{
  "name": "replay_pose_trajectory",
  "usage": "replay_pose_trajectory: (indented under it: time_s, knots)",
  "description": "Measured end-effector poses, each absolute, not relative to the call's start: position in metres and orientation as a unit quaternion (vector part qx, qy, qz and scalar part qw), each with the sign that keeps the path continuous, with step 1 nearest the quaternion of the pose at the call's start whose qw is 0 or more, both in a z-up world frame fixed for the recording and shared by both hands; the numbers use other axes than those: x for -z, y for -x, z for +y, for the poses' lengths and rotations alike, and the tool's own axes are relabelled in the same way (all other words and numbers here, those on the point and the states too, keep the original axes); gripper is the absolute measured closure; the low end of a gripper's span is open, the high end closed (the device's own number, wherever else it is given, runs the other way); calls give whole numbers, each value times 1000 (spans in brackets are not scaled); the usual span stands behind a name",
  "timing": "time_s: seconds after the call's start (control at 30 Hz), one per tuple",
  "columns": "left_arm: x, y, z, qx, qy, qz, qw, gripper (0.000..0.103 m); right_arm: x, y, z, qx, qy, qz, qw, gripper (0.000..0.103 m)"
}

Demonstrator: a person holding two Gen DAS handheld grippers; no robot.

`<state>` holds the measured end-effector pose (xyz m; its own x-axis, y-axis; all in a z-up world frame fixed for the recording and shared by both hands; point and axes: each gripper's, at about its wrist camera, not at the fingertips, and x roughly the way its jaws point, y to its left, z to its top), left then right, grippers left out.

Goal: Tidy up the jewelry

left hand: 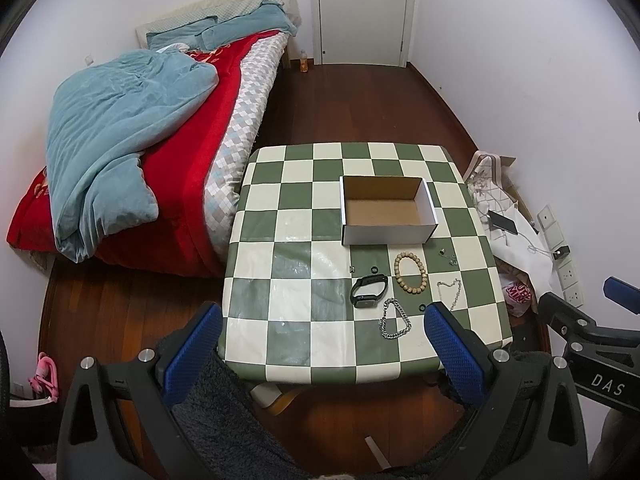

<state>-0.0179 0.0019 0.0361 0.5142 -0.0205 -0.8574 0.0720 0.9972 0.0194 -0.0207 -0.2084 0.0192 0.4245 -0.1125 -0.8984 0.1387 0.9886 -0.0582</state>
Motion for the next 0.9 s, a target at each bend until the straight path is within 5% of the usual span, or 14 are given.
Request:
replay_pose_trajectory:
  time_s: [0.9]
  knots:
    - [-37, 19, 2, 24, -28, 489, 872, 0, -21, 22, -205, 74, -15, 530, 845, 0]
